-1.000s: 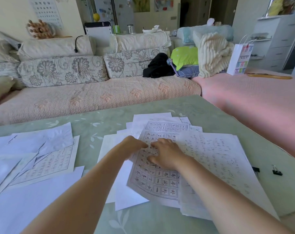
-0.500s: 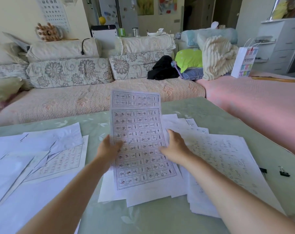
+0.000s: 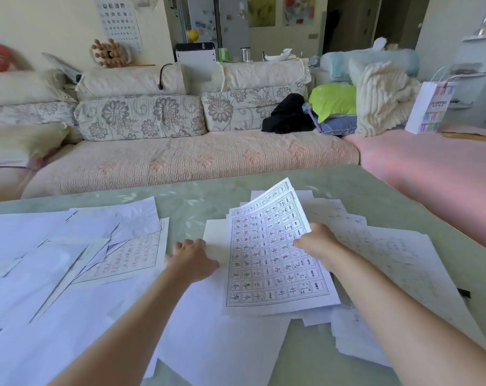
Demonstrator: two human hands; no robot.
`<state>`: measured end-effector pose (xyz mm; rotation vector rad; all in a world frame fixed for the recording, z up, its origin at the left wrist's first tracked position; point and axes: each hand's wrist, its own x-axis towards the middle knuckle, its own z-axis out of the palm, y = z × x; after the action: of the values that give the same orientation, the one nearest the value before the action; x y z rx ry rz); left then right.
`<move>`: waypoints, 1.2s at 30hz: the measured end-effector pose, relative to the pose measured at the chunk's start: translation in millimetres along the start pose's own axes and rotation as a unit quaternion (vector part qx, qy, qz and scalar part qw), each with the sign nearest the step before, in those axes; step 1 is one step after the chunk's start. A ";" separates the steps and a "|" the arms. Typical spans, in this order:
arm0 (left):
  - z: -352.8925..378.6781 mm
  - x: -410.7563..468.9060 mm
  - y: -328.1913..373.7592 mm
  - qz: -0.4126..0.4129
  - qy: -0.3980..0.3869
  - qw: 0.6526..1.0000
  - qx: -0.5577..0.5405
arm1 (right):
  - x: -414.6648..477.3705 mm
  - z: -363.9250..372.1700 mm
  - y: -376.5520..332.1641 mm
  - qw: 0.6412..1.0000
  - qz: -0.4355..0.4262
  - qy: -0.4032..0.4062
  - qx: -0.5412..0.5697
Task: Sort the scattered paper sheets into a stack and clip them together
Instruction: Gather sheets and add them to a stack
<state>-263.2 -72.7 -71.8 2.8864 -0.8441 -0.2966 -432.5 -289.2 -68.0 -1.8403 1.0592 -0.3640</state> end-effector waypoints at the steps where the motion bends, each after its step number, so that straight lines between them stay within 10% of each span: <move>1: -1.5 -1.1 -7.6 -0.015 -0.001 1.000 0.008 | -0.7 -0.6 1.2 1.000 -0.005 -0.020 -0.018; 12: -35.0 -9.1 -79.4 -0.049 -0.112 0.992 0.032 | -20.9 26.1 -20.0 0.960 -0.092 -0.182 -0.190; 25: -49.4 5.7 -118.4 -0.096 0.038 0.942 -0.318 | -34.5 25.4 -32.0 0.935 -0.077 -0.232 -0.257; 30: -63.8 -5.5 -90.4 -0.016 0.003 0.889 -0.458 | -42.9 43.4 -36.9 0.943 -0.107 -0.205 -0.239; 36: -56.8 -10.5 -64.4 0.073 -0.056 0.933 -0.347 | -52.3 66.3 -46.3 0.951 -0.126 -0.169 -0.227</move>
<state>-225.9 -9.7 -25.7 2.1554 -0.7651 -0.6073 -397.1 -200.8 -52.9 -2.3562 0.7054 0.0636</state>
